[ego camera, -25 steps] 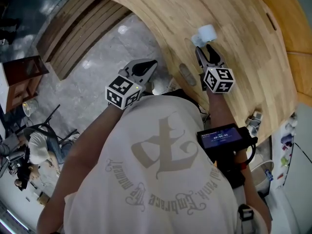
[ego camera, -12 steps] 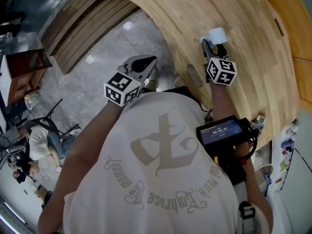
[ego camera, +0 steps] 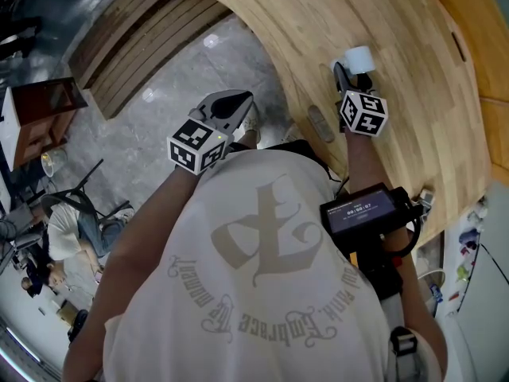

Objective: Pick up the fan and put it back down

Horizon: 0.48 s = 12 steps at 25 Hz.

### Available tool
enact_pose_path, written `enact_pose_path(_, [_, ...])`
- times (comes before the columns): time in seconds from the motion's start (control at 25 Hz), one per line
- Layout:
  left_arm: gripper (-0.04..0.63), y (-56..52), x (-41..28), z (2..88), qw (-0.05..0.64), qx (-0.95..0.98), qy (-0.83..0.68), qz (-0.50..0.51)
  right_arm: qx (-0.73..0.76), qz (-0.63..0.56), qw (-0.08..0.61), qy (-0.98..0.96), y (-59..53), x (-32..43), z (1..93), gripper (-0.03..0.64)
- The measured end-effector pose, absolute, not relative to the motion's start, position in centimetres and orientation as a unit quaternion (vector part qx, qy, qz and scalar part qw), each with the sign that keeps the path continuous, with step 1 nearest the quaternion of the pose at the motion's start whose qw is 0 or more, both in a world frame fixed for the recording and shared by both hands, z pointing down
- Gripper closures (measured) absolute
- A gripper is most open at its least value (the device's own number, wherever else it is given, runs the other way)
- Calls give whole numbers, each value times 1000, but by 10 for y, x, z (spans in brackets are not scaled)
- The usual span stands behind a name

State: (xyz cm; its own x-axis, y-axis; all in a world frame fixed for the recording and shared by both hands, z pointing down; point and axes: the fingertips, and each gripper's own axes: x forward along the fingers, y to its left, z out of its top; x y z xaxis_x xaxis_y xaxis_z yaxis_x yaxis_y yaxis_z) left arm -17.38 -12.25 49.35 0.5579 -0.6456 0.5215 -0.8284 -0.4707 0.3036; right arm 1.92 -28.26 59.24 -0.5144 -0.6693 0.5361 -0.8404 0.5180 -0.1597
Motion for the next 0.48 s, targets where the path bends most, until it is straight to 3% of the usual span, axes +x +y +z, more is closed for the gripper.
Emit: enact_pose_path(0.48, [584, -124, -173, 496, 268, 846, -427, 175, 443, 212, 210, -845, -278, 25, 592, 402])
